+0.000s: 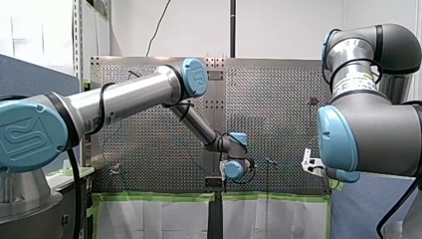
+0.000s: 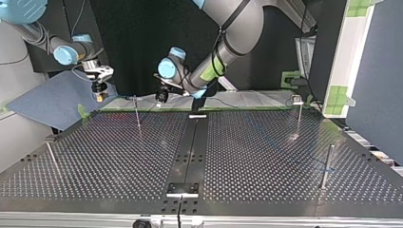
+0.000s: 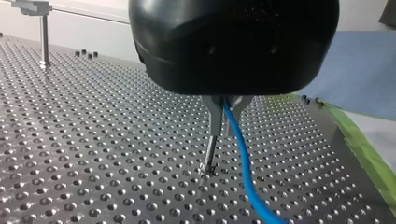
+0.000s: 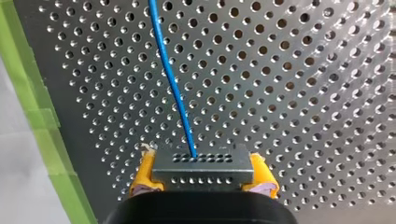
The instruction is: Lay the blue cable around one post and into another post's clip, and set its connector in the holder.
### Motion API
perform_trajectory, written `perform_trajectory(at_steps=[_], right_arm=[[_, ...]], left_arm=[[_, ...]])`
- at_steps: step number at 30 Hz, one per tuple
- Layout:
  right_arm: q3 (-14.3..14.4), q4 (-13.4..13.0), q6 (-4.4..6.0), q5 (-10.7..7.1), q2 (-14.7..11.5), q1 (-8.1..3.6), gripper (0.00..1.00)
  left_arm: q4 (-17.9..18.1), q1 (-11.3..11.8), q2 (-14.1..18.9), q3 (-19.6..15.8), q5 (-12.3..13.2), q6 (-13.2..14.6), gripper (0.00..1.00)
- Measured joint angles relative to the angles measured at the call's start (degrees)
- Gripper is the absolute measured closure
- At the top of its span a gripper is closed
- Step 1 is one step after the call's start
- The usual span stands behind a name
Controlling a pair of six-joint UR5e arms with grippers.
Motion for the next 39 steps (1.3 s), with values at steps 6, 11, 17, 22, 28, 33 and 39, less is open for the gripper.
perform_trajectory(at_steps=[6, 11, 17, 22, 28, 33, 39], right_arm=[[-0.8, 0.2, 0.10, 0.03, 0.0, 0.19, 1.00], [-1.0, 0.2, 0.13, 0.12, 0.1, 0.22, 1.00], [-1.0, 0.3, 0.01, 0.07, 0.1, 0.26, 1.00], [-1.0, 0.5, -0.09, 0.03, 0.1, 0.43, 1.00], [-1.0, 0.6, -0.18, 0.01, 0.1, 0.74, 1.00], [-1.0, 0.6, -0.21, 0.01, 0.1, 0.96, 1.00], [-1.0, 0.5, -0.21, 0.01, 0.1, 1.06, 1.00]], left_arm=[[-0.1, 0.4, 0.0, 0.0, 0.0, 0.0, 1.00], [-0.2, 0.6, 0.0, 0.0, 0.0, -0.1, 1.00], [-0.4, 0.6, 0.0, 0.0, 0.0, -0.1, 1.00], [-0.9, 0.7, 0.0, -0.1, 0.0, -0.1, 0.97], [-1.1, 0.3, 0.1, -0.1, 1.1, 0.5, 0.23], [-1.2, -0.4, 0.1, -0.1, 2.3, 0.8, 0.02], [-3.3, -1.5, 0.2, -0.1, 2.9, 0.8, 0.02]])
